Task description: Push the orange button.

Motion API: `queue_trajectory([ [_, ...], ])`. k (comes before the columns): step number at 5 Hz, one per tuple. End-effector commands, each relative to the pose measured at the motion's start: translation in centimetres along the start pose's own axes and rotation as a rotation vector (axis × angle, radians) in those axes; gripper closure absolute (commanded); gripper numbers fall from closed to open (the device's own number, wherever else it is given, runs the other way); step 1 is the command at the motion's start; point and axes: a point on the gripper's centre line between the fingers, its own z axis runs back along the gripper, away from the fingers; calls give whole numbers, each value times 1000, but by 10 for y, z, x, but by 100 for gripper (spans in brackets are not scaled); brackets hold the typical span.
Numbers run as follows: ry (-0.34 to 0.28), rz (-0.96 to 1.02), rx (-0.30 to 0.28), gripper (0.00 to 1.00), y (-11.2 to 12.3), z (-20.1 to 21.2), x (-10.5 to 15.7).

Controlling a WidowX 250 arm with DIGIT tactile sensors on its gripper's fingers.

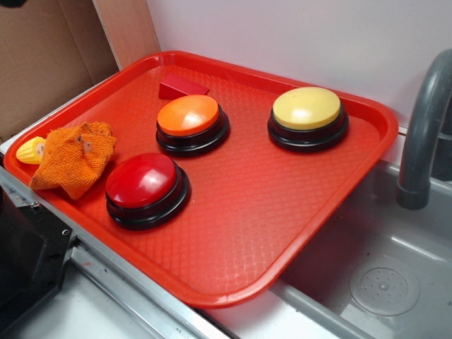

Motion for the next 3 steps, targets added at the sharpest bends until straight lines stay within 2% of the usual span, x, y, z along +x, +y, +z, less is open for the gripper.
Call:
queue_trajectory([
  [1,0,0,0,0,0,0,0],
  [2,71,-30,62,0,33,-35,48],
  [3,14,-32,79,0,63,-65,98],
])
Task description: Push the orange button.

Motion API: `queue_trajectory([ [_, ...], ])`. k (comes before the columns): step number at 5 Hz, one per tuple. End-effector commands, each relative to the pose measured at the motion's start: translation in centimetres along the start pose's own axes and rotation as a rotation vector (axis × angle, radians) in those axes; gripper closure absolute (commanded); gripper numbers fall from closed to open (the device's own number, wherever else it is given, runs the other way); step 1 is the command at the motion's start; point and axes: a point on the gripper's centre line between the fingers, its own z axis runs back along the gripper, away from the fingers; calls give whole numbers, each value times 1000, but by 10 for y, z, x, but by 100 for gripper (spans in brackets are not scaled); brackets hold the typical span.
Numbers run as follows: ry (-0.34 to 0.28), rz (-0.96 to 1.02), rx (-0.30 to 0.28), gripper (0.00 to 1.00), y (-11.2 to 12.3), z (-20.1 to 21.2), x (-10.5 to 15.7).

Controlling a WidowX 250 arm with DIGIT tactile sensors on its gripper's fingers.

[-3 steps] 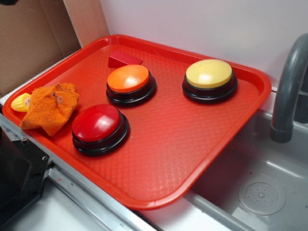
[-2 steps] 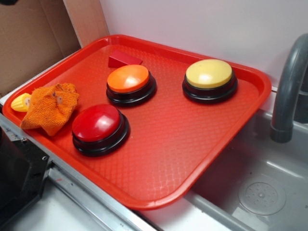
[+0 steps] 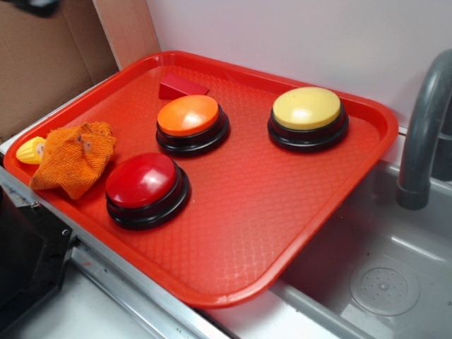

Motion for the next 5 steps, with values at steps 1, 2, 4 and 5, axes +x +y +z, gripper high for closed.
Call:
queue_trajectory([
  [1,-94,19,0,0,41,-54,90],
  [2,-123,63,20,0,24,-91,91],
  [4,-105,42,8,0,-2,-127,100],
  [5,-87,35,25,0,0,-140,105],
])
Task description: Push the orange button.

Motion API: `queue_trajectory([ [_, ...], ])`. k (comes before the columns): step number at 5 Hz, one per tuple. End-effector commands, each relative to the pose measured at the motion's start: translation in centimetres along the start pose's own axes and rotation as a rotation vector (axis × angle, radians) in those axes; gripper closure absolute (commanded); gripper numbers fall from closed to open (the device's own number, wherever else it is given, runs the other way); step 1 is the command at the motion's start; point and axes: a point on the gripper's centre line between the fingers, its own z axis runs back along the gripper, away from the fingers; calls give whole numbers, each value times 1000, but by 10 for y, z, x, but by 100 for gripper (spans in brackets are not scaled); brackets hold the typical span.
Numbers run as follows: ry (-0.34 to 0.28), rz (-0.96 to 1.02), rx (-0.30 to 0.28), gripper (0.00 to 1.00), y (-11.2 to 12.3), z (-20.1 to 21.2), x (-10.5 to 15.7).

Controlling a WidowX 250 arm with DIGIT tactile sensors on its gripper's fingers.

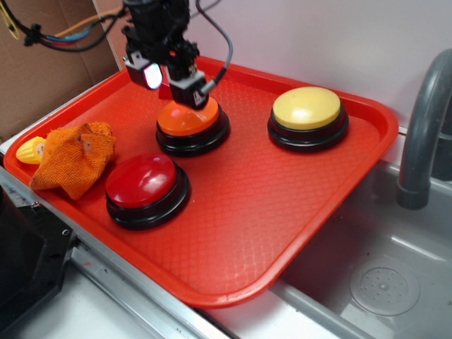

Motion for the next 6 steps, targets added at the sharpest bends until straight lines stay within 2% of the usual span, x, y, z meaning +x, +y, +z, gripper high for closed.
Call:
queue_trajectory([
  [1,-7,-26,10,0,1,-14,11],
  [2,-6,-29,5,0,3,-10,8],
  [3,-59,-32,18,0,6,16,1],
  [4,-129,-67,-50,0,17,41,-9],
  [5,-123,-11,-31,0,19,58,-19],
  [6,-52,38,19,0,10,72,-19],
])
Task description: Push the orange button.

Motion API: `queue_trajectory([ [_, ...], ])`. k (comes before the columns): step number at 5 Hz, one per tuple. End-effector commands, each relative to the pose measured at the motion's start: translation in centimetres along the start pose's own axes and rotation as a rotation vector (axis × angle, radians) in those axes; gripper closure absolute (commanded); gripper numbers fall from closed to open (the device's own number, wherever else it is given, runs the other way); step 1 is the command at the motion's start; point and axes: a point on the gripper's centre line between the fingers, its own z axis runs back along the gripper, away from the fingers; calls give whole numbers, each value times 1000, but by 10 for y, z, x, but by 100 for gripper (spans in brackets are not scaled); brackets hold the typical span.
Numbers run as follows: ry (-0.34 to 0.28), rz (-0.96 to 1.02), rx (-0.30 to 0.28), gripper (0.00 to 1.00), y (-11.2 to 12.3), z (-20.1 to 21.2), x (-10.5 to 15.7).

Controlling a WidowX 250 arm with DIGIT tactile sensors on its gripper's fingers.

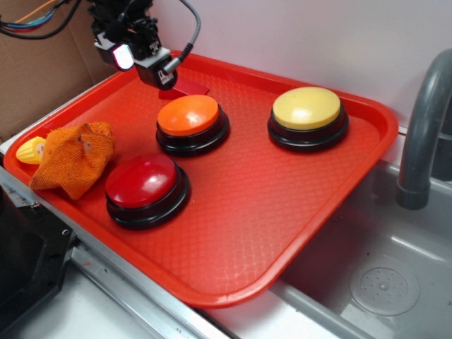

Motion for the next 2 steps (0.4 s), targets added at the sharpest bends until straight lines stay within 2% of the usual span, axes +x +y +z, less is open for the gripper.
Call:
queue_trajectory([
  [1,32,45,59,0,-12,40,7],
  [2,18,-2,63,0,-13,47,9],
])
